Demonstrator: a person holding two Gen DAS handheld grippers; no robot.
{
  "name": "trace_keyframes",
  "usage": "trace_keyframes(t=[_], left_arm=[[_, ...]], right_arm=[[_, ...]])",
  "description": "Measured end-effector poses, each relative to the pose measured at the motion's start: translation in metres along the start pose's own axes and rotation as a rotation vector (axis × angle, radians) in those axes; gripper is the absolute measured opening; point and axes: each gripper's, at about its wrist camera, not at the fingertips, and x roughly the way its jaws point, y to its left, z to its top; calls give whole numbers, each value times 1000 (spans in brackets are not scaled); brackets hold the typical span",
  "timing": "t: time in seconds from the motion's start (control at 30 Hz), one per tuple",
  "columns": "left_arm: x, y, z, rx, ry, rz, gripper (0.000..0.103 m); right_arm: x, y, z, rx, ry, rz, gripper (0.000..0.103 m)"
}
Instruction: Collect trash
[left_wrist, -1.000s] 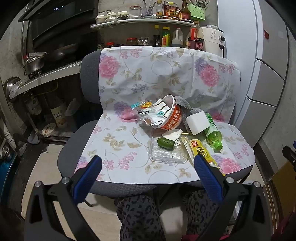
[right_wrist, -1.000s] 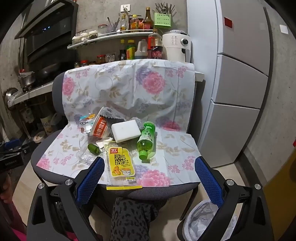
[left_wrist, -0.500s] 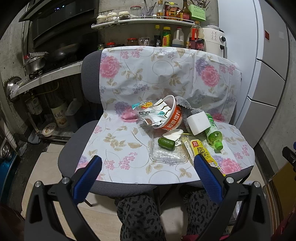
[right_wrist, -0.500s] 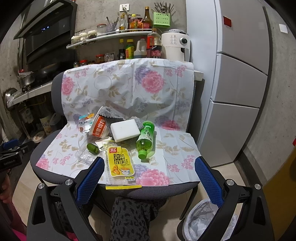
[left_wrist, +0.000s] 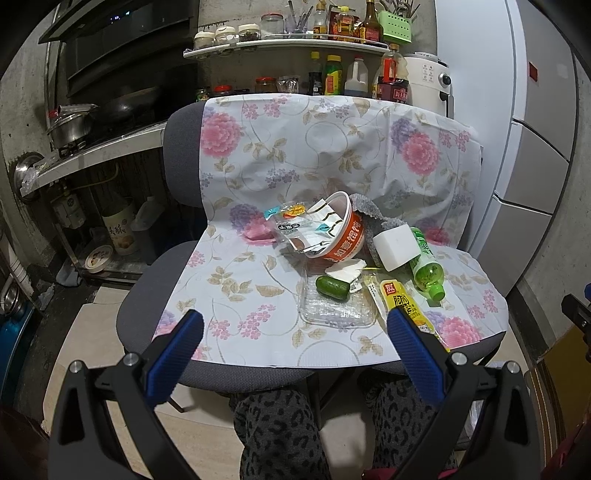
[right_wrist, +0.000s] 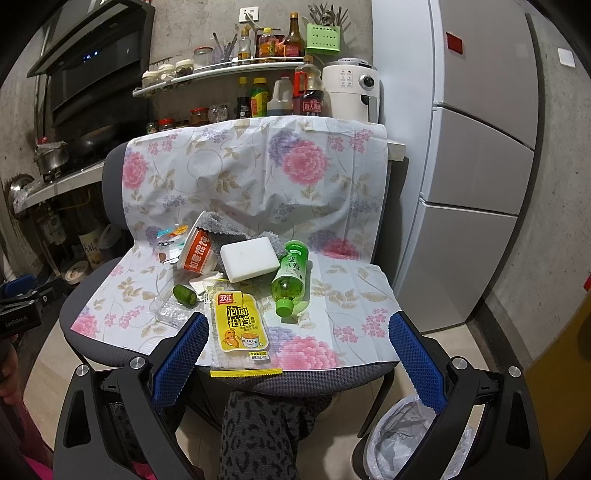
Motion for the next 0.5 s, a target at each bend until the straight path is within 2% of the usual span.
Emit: trace_keyframes(t=[0.17,0.5], left_arm=[[-17,6,5,-2,0,0,97],[-18,3,2,-2,-2,1,97]], right_arm=[[0,0,0,2,0,0,97],[2,-1,-1,5,5,4,97]])
